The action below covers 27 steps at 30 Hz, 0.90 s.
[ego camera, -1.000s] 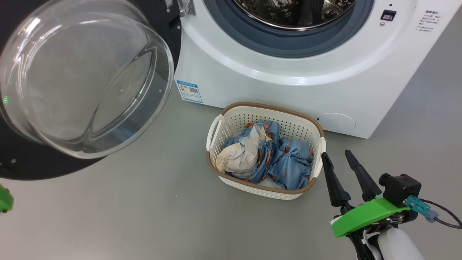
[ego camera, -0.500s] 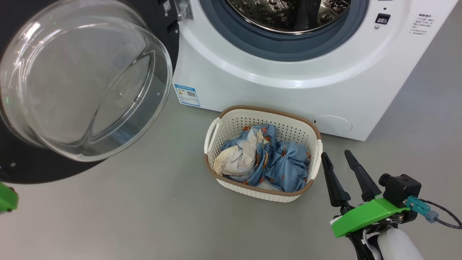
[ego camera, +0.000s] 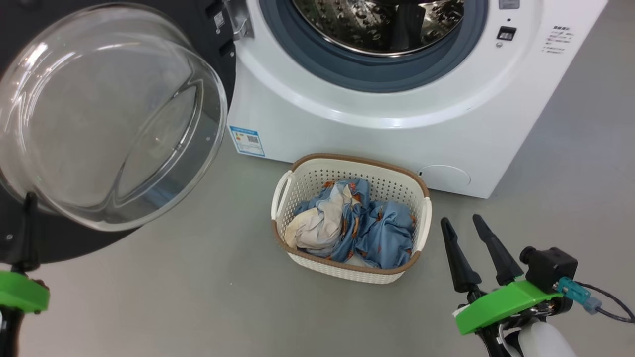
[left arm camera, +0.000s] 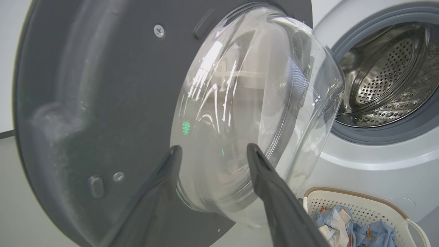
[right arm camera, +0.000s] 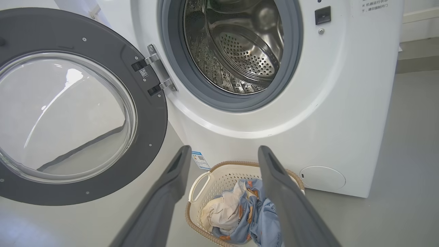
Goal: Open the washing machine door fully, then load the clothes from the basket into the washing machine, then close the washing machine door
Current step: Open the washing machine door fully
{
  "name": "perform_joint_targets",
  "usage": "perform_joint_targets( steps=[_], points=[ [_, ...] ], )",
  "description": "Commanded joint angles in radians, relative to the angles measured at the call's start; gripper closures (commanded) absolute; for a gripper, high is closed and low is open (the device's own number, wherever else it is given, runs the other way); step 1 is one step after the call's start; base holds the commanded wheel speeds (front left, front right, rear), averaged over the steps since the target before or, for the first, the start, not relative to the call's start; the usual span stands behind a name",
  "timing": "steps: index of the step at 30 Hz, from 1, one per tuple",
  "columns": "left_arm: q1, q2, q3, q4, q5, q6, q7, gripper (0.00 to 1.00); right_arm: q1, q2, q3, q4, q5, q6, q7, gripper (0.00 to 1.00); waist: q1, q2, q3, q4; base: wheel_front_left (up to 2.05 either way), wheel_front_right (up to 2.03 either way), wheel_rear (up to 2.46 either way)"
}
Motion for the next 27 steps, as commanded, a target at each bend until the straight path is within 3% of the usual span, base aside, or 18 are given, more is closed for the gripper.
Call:
perform_joint_targets(
  steps=[1, 17, 27],
  points=[
    [0.004, 0.043, 0.052, -0.053, 0.021, 0.015, -0.009, 0.00, 0.000, 0.007, 0.030, -0.025, 0.011, 0.002, -0.012, 0.00, 0.0000, -0.0001, -0.012, -0.015, 0.00, 0.00, 0.00],
    [0.224, -0.035, 0.107, -0.362, 0.068, 0.098, -0.009, 0.00, 0.024, -0.015, 0.039, -0.045, 0.012, 0.002, -0.012, 0.00, 0.0000, -0.0001, -0.056, -0.132, 0.00, 0.00, 0.00],
    [0.292, -0.094, 0.114, -0.436, 0.090, 0.114, -0.009, 0.00, 0.040, -0.037, 0.047, -0.054, 0.013, 0.002, -0.012, 0.00, 0.0000, -0.0001, -0.095, -0.216, 0.00, 0.00, 0.00]
  ],
)
